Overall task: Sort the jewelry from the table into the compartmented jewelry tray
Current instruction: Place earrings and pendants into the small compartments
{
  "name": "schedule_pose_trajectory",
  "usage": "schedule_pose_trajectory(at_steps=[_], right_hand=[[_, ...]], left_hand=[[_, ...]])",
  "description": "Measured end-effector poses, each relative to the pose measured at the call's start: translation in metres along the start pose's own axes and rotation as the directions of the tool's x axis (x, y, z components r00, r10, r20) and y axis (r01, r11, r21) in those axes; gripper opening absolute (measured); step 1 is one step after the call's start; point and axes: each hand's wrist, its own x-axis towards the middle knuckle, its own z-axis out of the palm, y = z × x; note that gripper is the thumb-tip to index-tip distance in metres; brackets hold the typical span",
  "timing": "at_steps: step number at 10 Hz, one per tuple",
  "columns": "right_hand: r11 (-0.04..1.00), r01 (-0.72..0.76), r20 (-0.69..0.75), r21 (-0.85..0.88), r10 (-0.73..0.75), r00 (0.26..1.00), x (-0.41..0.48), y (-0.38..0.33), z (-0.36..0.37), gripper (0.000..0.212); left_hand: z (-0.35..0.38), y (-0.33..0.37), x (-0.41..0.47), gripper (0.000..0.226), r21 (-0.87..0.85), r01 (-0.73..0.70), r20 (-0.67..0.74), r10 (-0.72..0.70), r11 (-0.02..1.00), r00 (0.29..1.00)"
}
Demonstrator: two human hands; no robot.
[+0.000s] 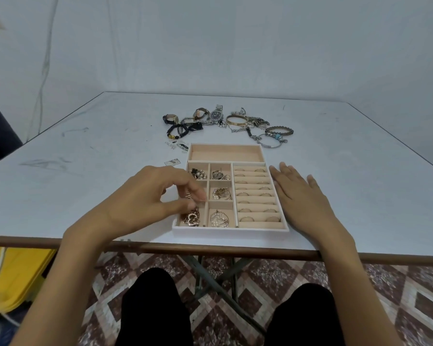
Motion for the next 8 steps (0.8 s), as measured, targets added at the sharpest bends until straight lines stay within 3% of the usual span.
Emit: schedule_pose_trajectory(at_steps=[5,8], right_hand=[[1.0,0.003,-0.007,0.009,-0.003,1.0,0.0,0.0,0.0,0.049],[1.0,0.003,-0.008,0.01,-0.003,1.0,0.0,0.0,0.001,0.049]], left_hand=[[-0.004,0.012,-0.002,0.004,0.37,0.081,0.023,-0.096,0.925,0.995],[-0.004,0.008,-0.003,0.004,0.369,0.062,0.036,-0.081,0.927,0.996]])
